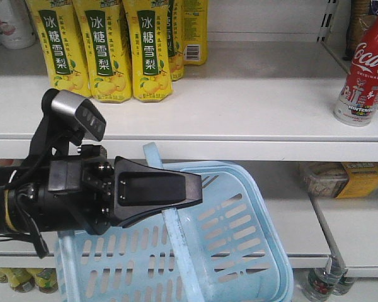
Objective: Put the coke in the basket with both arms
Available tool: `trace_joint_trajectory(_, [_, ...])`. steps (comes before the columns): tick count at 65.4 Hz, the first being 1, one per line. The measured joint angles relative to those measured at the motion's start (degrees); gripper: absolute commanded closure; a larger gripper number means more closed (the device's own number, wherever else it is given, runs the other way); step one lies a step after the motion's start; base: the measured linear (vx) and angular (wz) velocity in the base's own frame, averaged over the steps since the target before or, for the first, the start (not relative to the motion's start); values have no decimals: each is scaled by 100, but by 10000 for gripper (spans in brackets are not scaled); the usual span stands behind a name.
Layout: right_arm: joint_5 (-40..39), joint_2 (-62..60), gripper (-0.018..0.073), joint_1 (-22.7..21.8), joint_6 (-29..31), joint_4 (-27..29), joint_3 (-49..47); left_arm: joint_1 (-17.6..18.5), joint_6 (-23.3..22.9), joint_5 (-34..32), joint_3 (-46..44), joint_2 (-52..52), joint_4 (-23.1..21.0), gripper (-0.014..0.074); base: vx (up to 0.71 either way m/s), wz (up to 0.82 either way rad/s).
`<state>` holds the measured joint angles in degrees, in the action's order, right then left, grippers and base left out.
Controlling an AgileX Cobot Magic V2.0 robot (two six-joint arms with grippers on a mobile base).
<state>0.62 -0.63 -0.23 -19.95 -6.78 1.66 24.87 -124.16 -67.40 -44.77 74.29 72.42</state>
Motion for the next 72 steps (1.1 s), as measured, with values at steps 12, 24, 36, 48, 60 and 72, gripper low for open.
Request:
trace_joint_trajectory(12, [-983,0,564,0,-867,1139,0,0,0,0,0,0,0,603,0,0])
trace_joint_trajectory(24, [-1784,0,564,0,-1620,1436,-139,0,0,0,0,0,0,603,0,0])
trace_joint_trajectory(36, [-723,307,469,0,-2204,-910,-1728,0,0,0,0,0,0,603,0,0])
trace_joint_trajectory(48, [-303,1253,147,0,-2986,-2911,-3040,0,0,0,0,0,0,603,0,0])
trace_joint_trajectory(60, [-922,2094,-132,0,-3316,-3818,-3324,0,0,0,0,0,0,603,0,0])
trace_joint_trajectory(72, [-1588,2949,-152,0,-3352,-3995,-3492,0,0,0,0,0,0,603,0,0])
